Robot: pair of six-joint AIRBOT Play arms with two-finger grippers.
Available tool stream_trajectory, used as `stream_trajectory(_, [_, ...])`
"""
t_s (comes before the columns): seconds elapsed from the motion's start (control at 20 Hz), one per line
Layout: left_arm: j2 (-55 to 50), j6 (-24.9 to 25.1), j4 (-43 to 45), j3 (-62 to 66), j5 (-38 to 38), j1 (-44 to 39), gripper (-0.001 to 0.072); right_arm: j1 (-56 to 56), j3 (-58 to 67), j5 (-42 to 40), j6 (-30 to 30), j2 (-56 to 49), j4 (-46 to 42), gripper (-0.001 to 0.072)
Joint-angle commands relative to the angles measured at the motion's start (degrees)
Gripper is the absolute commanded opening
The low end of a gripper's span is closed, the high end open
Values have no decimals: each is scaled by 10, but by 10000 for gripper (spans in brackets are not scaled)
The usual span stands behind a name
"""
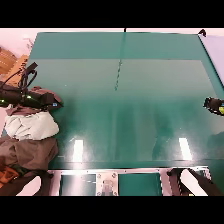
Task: Fold the shirts.
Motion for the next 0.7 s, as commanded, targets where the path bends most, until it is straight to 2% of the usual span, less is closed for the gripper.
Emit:
stream_trajectory(0.0, [0, 0, 0, 0, 0, 0, 18, 0, 0, 0, 0, 0, 0, 16])
stream_trajectory(0.2, [0, 1, -14, 0, 47, 0, 18, 0, 0, 0, 0, 0, 0, 16])
stream_trajectory(0.65, [0, 5, 1, 0, 104, 0, 18, -1, 0, 0, 0, 0, 0, 15])
